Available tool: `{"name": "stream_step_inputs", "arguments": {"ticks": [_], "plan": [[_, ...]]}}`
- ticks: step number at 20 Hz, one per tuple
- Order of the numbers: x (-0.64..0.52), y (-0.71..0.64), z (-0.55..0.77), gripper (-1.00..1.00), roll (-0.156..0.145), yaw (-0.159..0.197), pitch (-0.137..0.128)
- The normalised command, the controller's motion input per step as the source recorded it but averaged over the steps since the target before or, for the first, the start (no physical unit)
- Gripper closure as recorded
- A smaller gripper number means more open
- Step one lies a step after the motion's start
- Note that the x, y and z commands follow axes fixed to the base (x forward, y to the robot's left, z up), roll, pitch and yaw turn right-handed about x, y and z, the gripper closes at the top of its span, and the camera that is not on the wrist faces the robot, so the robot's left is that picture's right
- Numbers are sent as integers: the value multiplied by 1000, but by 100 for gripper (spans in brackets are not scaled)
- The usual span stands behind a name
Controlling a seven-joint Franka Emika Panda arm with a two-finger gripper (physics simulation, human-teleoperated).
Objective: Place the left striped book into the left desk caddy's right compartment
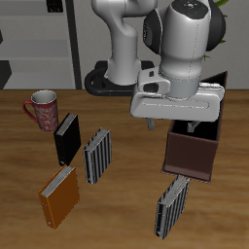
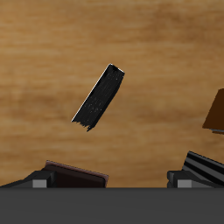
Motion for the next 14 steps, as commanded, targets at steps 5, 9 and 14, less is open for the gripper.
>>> {"name": "stream_step_inputs", "arguments": {"ticks": [5, 9, 14], "plan": [[344, -89, -187, -100, -49, -77, 1], [327, -23, -343, -100, -9, -57, 30], [270, 12, -389, -100, 10, -37, 49]]}}
